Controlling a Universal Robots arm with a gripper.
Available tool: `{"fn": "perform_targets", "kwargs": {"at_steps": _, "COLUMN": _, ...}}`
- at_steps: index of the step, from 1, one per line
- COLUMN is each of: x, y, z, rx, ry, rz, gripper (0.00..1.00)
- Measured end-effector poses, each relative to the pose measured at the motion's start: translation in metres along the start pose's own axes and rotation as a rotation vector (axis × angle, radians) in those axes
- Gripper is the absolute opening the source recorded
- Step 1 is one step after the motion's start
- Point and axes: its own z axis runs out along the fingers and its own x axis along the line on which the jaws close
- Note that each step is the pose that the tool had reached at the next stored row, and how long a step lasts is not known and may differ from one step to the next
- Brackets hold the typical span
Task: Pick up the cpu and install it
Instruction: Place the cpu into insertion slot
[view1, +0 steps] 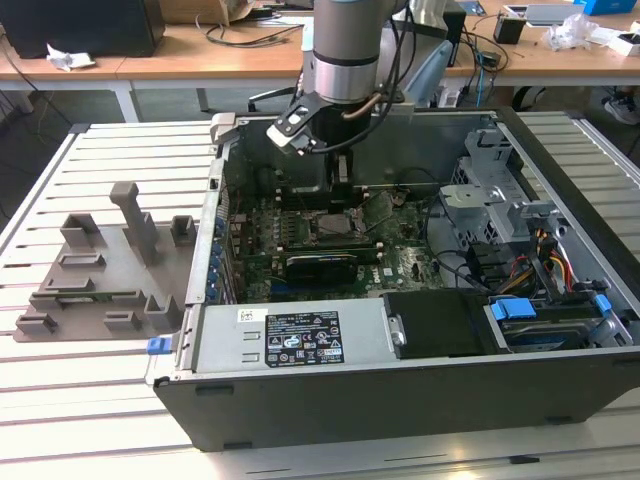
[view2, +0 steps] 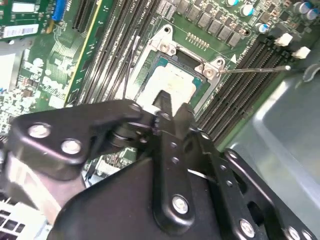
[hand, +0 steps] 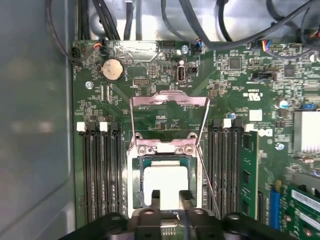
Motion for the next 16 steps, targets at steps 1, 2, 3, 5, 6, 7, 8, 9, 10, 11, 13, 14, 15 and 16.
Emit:
{"fn": "perform_targets", "kwargs": {"at_steps": 1, "x": -0.0002, "y": 0.0000, "z": -0.0034, "rx": -0.0001, "ry": 0.0000, "rz": 0.000, "gripper": 0.23}}
{"fn": "perform_targets", "kwargs": {"at_steps": 2, "x": -0.0003, "y": -0.0001, "z": -0.0069, "rx": 0.0000, "ry": 0.0001, "rz": 0.000, "gripper": 0.16}}
{"fn": "perform_targets", "kwargs": {"at_steps": 3, "x": -0.0006, "y": -0.0002, "z": -0.0133, "rx": 0.0000, "ry": -0.0002, "rz": 0.000, "gripper": 0.11}}
{"fn": "perform_targets", "kwargs": {"at_steps": 5, "x": -0.0009, "y": -0.0003, "z": -0.0180, "rx": 0.0000, "ry": -0.0001, "rz": 0.000, "gripper": 0.11}}
{"fn": "perform_targets", "kwargs": {"at_steps": 6, "x": -0.0010, "y": -0.0004, "z": -0.0207, "rx": 0.0000, "ry": -0.0001, "rz": 0.000, "gripper": 0.11}}
{"fn": "perform_targets", "kwargs": {"at_steps": 7, "x": -0.0011, "y": -0.0004, "z": -0.0227, "rx": 0.0000, "ry": -0.0002, "rz": 0.000, "gripper": 0.11}}
{"fn": "perform_targets", "kwargs": {"at_steps": 8, "x": -0.0012, "y": -0.0005, "z": -0.0241, "rx": 0.0000, "ry": -0.0002, "rz": 0.000, "gripper": 0.11}}
{"fn": "perform_targets", "kwargs": {"at_steps": 9, "x": -0.0013, "y": -0.0005, "z": -0.0259, "rx": 0.0000, "ry": -0.0002, "rz": 0.000, "gripper": 0.11}}
{"fn": "perform_targets", "kwargs": {"at_steps": 10, "x": -0.0013, "y": -0.0005, "z": -0.0269, "rx": 0.0000, "ry": -0.0002, "rz": 0.000, "gripper": 0.11}}
{"fn": "perform_targets", "kwargs": {"at_steps": 11, "x": -0.0014, "y": -0.0005, "z": -0.0283, "rx": 0.0000, "ry": -0.0001, "rz": 0.000, "gripper": 0.11}}
{"fn": "perform_targets", "kwargs": {"at_steps": 13, "x": -0.0015, "y": -0.0006, "z": -0.0322, "rx": 0.0000, "ry": -0.0001, "rz": 0.000, "gripper": 0.11}}
{"fn": "perform_targets", "kwargs": {"at_steps": 14, "x": -0.0016, "y": -0.0007, "z": -0.0338, "rx": 0.0001, "ry": -0.0002, "rz": 0.000, "gripper": 0.11}}
{"fn": "perform_targets", "kwargs": {"at_steps": 15, "x": -0.0018, "y": -0.0007, "z": -0.0365, "rx": 0.0000, "ry": -0.0001, "rz": 0.000, "gripper": 0.11}}
{"fn": "perform_targets", "kwargs": {"at_steps": 16, "x": -0.0019, "y": -0.0008, "z": -0.0399, "rx": 0.0000, "ry": -0.0001, "rz": 0.000, "gripper": 0.11}}
